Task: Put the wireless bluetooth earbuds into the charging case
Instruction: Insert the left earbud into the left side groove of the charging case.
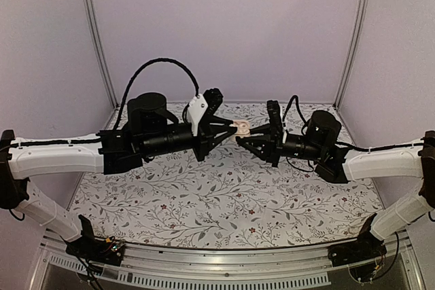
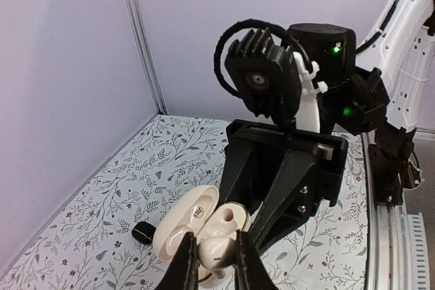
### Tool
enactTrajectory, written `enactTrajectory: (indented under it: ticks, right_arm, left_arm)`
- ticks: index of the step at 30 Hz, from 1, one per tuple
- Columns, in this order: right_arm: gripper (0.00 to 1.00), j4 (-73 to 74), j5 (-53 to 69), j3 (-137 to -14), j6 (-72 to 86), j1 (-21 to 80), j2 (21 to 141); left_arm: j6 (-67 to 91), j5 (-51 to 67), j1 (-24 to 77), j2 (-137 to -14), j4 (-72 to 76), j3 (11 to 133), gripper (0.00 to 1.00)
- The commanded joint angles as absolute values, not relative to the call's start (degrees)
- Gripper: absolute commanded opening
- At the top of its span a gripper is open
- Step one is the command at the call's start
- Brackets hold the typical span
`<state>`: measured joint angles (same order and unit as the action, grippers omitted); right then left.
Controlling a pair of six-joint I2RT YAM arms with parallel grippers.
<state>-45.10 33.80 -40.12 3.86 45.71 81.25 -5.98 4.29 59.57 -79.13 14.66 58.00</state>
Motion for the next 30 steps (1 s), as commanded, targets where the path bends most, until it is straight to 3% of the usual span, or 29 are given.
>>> enactTrajectory:
  ticks: [1,30]
  right_arm:
    - [0.0,-47.3,37.6,-40.9,2.7,46.8,80.5]
    - [0.0,-49.5,39.3,-41.4,7.0,46.9,82.6]
  left_arm:
    - [-6.6,1.3,59.7,-79.3,13.8,59.5,0.09]
    - [-7.6,-1.3,59.7,-77.2,16.2,58.8,0.08]
